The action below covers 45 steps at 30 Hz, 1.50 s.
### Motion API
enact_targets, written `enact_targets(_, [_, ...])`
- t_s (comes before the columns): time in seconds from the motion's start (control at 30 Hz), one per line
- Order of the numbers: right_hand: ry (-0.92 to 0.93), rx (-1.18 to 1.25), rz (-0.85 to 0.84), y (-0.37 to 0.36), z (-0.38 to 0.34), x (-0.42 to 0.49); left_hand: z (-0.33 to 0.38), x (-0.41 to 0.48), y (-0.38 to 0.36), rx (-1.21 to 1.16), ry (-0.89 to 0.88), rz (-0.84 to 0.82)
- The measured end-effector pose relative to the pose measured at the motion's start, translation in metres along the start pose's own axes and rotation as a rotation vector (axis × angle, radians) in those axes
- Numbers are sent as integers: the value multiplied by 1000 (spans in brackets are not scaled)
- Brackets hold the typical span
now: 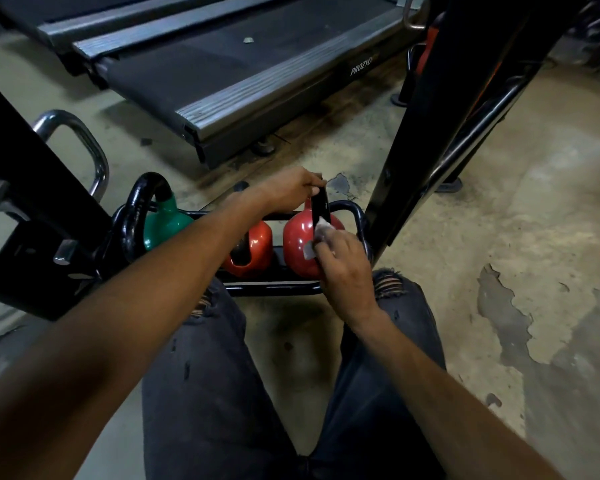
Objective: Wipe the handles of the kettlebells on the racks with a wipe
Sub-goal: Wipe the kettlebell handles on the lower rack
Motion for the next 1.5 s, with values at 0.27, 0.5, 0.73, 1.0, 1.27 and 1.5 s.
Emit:
enact_targets(0.27, [787,-792,-1217,-66,-21,26,-1,4,0,26,-3,-7])
enact_targets(0.5, [805,-557,-1170,-64,-8,36,-2,8,-1,43,-22,10])
enact_targets(0.73, [633,-291,-607,-17,19,82,-13,1,1,-174,-54,30])
enact_targets(1.0, [506,-137,-708,-35,53,118,-38,-88,-65,-522,97,424])
enact_targets(1.27, [491,-136,-1069,-62,56,145,-12,-122,-108,-70,-113,449])
enact_targets(1.5, [533,-149,-1234,-70,37,121,-12,-119,-103,123,-158,448])
Point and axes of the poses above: each hand's wrist, its own x-axis towards the middle knuckle, its own y-axis out of the back of the hand, z = x × y, the point moved 8 cm from there along x, towards the middle knuckle, and after that the axes turned 15 degrees about y, right-handed, at the moved point
